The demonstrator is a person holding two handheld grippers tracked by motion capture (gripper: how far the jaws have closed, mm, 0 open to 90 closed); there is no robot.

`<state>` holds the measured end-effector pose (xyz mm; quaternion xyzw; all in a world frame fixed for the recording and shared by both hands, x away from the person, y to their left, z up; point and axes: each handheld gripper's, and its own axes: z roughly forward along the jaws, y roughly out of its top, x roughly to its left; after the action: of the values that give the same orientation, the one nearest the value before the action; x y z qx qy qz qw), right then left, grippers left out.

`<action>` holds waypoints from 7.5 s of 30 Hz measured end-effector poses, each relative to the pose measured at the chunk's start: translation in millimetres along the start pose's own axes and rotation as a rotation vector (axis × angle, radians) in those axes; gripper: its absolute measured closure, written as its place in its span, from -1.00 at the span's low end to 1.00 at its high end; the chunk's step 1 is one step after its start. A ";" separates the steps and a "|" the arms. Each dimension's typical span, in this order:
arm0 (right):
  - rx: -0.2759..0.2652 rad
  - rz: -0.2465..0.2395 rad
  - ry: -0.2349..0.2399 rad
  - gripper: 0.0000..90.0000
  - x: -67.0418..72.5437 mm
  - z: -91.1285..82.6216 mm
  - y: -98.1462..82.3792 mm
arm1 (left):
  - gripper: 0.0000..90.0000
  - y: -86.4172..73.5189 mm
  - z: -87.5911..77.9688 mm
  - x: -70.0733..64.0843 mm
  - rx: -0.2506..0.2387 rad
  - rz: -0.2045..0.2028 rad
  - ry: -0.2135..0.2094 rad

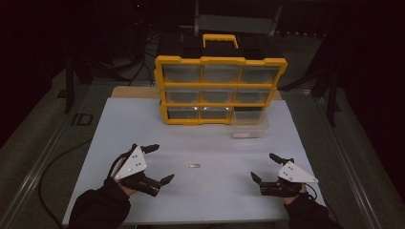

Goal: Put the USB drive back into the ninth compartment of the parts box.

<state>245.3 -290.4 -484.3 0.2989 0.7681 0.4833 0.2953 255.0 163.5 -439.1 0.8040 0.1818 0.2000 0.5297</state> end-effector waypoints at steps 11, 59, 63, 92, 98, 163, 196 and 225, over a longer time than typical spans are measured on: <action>-0.008 -0.004 0.002 -0.82 1.4 -0.6 0.8 | -1.00 7.0 25.6 1.3 0.012 -0.009 -0.050; 0.001 -0.003 0.030 -0.82 1.8 1.1 -0.5 | -0.98 -24.1 127.6 10.8 0.279 -0.060 -0.154; 0.000 -0.005 0.028 -0.82 2.0 1.0 -0.5 | -0.90 -26.6 132.3 11.8 0.302 -0.059 -0.149; 0.006 -0.014 0.024 -0.82 1.8 1.2 -0.6 | -0.08 -33.4 145.4 15.0 0.375 -0.065 -0.184; 0.010 -0.018 0.029 -0.82 1.9 1.7 -0.8 | 0.12 -34.1 147.7 14.7 0.387 -0.064 -0.183; 0.012 -0.015 0.039 -0.82 3.2 1.8 -0.1 | 0.74 19.0 149.2 19.8 0.353 -0.053 -0.226; 0.015 -0.027 0.039 -0.82 3.8 2.2 -0.4 | 0.74 62.2 176.4 7.5 0.300 -0.036 -0.251; 0.010 -0.032 0.040 -0.82 4.3 1.7 0.2 | 0.74 115.4 206.2 13.4 0.255 -0.033 -0.150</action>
<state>243.8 -286.2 -485.5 0.2783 0.7810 0.4805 0.2859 381.7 -33.4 -404.6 0.8743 0.1789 0.1058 0.4386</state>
